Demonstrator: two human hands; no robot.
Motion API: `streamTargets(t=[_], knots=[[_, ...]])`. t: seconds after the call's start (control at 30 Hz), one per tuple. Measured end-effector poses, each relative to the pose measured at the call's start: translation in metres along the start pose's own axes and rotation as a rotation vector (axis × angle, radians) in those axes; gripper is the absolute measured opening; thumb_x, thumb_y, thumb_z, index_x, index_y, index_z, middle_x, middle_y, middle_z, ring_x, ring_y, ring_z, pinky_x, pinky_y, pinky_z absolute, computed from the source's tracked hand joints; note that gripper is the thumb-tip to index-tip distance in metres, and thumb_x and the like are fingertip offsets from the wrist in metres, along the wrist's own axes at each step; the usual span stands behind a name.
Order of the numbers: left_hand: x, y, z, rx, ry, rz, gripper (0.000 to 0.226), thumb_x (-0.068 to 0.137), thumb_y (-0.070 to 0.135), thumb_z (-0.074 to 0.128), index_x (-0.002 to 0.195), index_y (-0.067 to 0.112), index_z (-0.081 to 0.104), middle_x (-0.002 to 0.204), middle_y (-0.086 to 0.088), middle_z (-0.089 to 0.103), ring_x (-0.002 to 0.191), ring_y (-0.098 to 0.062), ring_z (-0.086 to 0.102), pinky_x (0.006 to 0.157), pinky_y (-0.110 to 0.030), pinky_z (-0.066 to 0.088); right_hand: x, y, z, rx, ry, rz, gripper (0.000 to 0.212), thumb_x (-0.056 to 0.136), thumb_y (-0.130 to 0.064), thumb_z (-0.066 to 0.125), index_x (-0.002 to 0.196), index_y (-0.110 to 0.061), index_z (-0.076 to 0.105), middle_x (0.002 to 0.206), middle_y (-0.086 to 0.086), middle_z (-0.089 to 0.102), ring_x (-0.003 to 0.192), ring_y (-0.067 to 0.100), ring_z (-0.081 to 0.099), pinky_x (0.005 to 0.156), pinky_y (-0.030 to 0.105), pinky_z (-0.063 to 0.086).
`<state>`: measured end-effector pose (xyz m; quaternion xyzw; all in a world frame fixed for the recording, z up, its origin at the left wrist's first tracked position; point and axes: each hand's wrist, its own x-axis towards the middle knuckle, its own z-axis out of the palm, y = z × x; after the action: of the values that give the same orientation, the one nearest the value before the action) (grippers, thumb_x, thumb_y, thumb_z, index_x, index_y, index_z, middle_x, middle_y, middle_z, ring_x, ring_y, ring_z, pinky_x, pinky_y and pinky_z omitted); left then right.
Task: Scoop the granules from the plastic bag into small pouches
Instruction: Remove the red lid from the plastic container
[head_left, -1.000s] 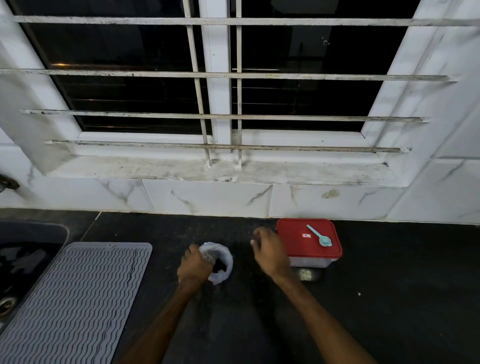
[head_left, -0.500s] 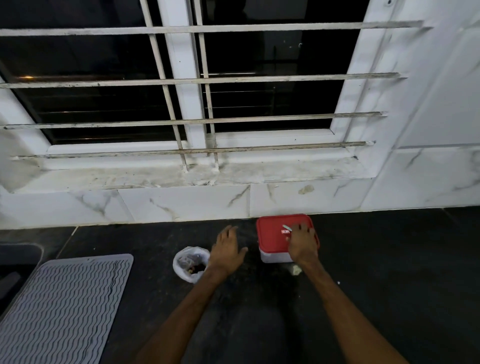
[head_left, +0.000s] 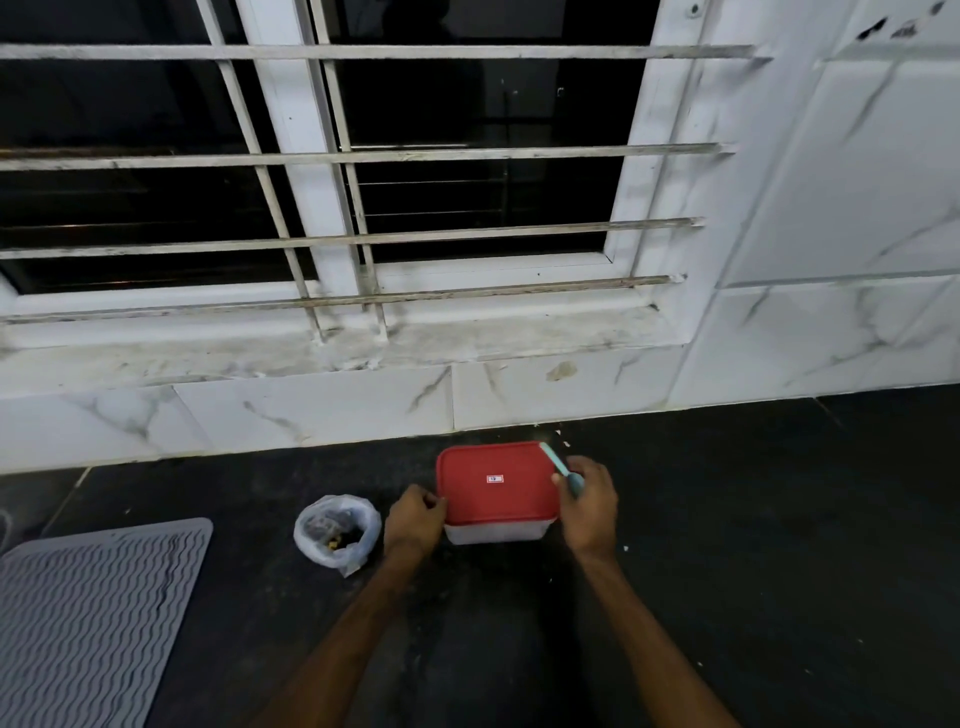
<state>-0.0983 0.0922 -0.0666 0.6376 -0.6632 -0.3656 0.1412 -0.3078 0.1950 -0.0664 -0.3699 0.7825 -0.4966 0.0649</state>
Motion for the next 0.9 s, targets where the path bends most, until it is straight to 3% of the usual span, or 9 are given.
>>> streamTargets(t=[0.13,0.33,0.47,0.53,0.6,0.67,0.73,0.83,0.9], knots=[[-0.005,-0.002,-0.005,-0.042,0.027,0.015,0.02,0.091,0.029,0.065,0.098,0.014,0.052,0.092,-0.003,0.063,0.082,-0.02,0.061,0.072,-0.031,0.048,-0.008,0.051,-0.014,-0.089,-0.001,0.188,0.028,0.081,-0.003,0.074,0.106,0.005,0.063,0.105,0.021,0.062,0.098,0.037,0.061,0.087,0.037,0.046],[-0.006,-0.01,-0.008,-0.034,-0.03,0.098,0.024,0.091,0.028,0.066,0.101,0.016,0.047,0.094,0.0,0.06,0.085,-0.017,0.059,0.073,-0.031,0.048,-0.036,0.063,-0.004,-0.251,-0.269,0.252,0.046,0.085,-0.018,0.072,0.126,-0.006,0.055,0.123,0.011,0.061,0.114,0.028,0.056,0.094,0.035,0.045],[-0.006,-0.014,-0.011,-0.033,-0.066,0.111,0.025,0.091,0.029,0.066,0.104,0.016,0.048,0.095,-0.002,0.061,0.087,-0.019,0.06,0.077,-0.034,0.051,-0.038,0.058,0.003,-0.348,-0.32,0.256,0.058,0.084,-0.026,0.073,0.134,-0.011,0.049,0.131,0.009,0.055,0.123,0.026,0.048,0.098,0.038,0.043],[-0.007,-0.014,-0.012,-0.051,-0.079,0.121,0.027,0.091,0.028,0.066,0.105,0.016,0.047,0.096,-0.002,0.061,0.087,-0.019,0.061,0.076,-0.033,0.051,-0.036,0.052,0.003,-0.299,-0.223,0.182,0.059,0.084,-0.025,0.073,0.134,-0.005,0.049,0.133,0.014,0.053,0.126,0.03,0.047,0.104,0.041,0.041],[-0.009,-0.017,-0.014,-0.076,-0.092,0.127,0.03,0.09,0.03,0.067,0.106,0.016,0.046,0.096,0.0,0.06,0.087,-0.017,0.06,0.07,-0.027,0.048,-0.032,0.035,0.002,-0.237,-0.091,0.012,0.041,0.091,-0.019,0.065,0.128,-0.004,0.054,0.131,0.015,0.055,0.124,0.031,0.05,0.106,0.042,0.041],[-0.011,-0.02,-0.014,-0.113,-0.106,0.123,0.032,0.089,0.032,0.069,0.105,0.017,0.046,0.094,0.001,0.059,0.082,-0.014,0.059,0.059,-0.018,0.043,-0.031,0.002,0.004,-0.198,-0.053,-0.197,0.028,0.098,-0.021,0.053,0.121,-0.006,0.06,0.128,0.01,0.057,0.121,0.024,0.051,0.107,0.04,0.041],[-0.012,-0.023,-0.013,-0.131,-0.104,0.131,0.03,0.089,0.035,0.069,0.104,0.019,0.047,0.092,0.003,0.06,0.079,-0.013,0.059,0.054,-0.017,0.04,-0.035,-0.032,0.013,-0.203,-0.075,-0.373,0.034,0.101,-0.031,0.043,0.117,-0.01,0.065,0.127,0.005,0.059,0.119,0.02,0.052,0.107,0.041,0.04],[-0.012,-0.031,-0.012,-0.22,-0.087,0.154,0.014,0.094,0.018,0.063,0.102,0.017,0.052,0.09,0.001,0.063,0.079,-0.017,0.061,0.058,-0.019,0.045,-0.05,-0.059,0.038,-0.332,-0.396,-0.46,0.072,0.096,-0.064,0.023,0.135,-0.012,0.055,0.146,0.008,0.046,0.138,0.025,0.038,0.116,0.044,0.029],[-0.01,-0.04,-0.013,-0.279,-0.099,0.226,0.024,0.088,-0.009,0.057,0.102,0.01,0.057,0.091,-0.001,0.065,0.089,-0.026,0.064,0.066,-0.015,0.049,-0.06,-0.058,0.058,-0.499,-0.655,-0.406,0.095,0.084,-0.08,0.014,0.149,-0.013,0.036,0.159,0.011,0.026,0.148,0.03,0.019,0.12,0.048,0.013]])
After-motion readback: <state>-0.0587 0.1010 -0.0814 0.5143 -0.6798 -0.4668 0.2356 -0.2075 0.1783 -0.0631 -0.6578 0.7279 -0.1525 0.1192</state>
